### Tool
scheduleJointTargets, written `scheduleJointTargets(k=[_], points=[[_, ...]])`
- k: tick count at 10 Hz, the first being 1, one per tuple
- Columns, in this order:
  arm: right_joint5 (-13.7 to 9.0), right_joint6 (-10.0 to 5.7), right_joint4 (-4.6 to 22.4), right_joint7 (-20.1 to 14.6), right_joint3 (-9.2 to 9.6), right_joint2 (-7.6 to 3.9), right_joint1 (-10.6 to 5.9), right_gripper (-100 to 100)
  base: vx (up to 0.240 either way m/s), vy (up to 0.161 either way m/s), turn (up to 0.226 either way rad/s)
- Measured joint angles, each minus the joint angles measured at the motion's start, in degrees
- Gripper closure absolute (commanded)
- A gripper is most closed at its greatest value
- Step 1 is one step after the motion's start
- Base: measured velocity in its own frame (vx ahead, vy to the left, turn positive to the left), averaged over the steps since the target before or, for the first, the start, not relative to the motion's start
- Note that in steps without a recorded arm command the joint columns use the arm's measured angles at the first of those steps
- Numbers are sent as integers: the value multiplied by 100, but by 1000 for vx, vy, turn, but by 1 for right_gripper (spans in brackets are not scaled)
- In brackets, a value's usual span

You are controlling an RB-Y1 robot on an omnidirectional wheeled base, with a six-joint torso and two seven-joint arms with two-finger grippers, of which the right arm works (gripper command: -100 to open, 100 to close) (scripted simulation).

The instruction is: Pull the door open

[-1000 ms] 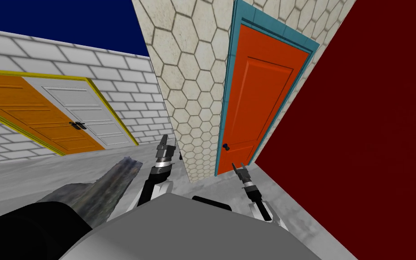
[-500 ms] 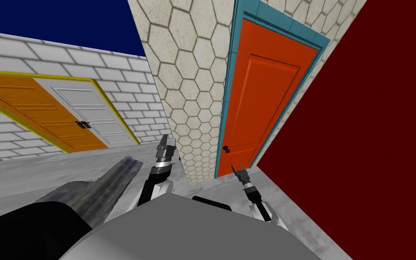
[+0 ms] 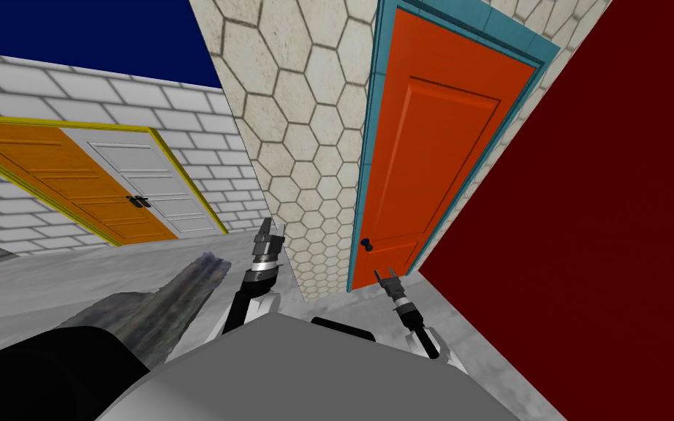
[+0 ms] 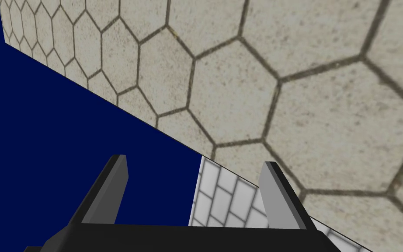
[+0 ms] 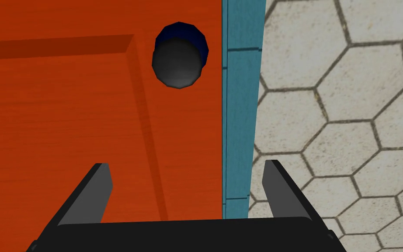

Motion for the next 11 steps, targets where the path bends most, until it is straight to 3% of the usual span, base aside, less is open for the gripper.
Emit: scheduleJointTargets(k=[5, 6, 9, 11], points=[[104, -106, 414, 241, 9, -34, -147, -100, 71, -24, -4], [117, -21, 321, 281, 19, 56, -128, -100, 181, -4, -79], [116, 50, 536, 526, -3, 308, -308, -100, 184, 15, -5], [134, 180, 470, 661, 7, 488, -322, -100, 183, 9, 51]])
